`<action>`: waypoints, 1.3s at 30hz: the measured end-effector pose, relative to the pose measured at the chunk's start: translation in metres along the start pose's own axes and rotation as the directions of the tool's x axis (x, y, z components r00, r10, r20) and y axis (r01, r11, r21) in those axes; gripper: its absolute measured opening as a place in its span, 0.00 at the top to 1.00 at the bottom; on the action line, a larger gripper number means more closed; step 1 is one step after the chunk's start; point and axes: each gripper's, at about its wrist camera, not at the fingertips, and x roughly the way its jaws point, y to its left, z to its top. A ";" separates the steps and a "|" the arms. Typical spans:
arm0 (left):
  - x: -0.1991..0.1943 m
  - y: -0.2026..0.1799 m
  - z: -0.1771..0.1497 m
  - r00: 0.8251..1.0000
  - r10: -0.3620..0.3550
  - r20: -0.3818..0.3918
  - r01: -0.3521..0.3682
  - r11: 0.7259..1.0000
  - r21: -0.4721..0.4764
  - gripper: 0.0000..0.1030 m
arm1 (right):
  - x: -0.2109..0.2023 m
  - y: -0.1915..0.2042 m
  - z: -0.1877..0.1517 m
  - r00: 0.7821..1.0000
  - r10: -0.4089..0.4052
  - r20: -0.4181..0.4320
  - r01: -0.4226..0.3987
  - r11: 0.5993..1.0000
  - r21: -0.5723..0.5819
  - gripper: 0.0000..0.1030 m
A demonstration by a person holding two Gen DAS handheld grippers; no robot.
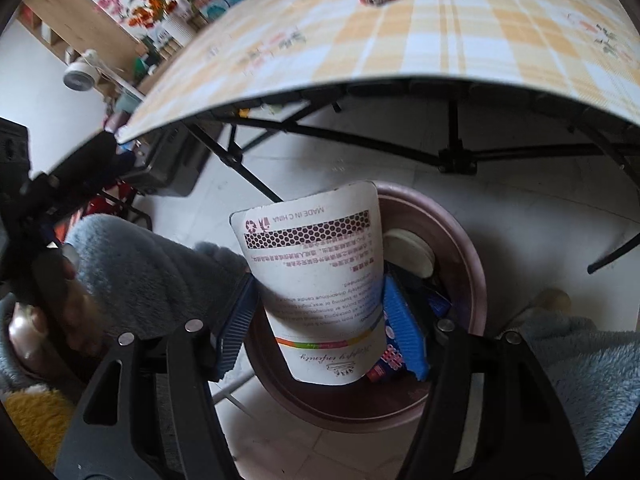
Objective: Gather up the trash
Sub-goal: 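Carry both items over the bin and open the left tool to drop the wrapper, then open the right tool to drop the paper pouch into the bin, then move both tools back over the table toward the white plastic spoon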
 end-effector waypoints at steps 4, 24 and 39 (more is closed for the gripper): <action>-0.002 0.003 -0.001 1.000 0.008 0.003 -0.008 1.000 -0.002 0.11 | 0.008 -0.002 -0.002 0.999 -0.035 -0.036 0.035 0.999 0.004 0.34; -0.008 0.006 0.001 0.999 0.024 0.029 -0.024 1.000 -0.020 0.11 | -0.019 -0.002 0.007 0.995 -0.069 0.077 0.067 0.997 0.026 0.10; -0.019 -0.009 0.054 0.991 -0.006 0.131 0.001 0.999 0.041 0.11 | -0.107 0.005 0.063 0.957 -0.101 0.274 0.106 0.994 -0.007 0.11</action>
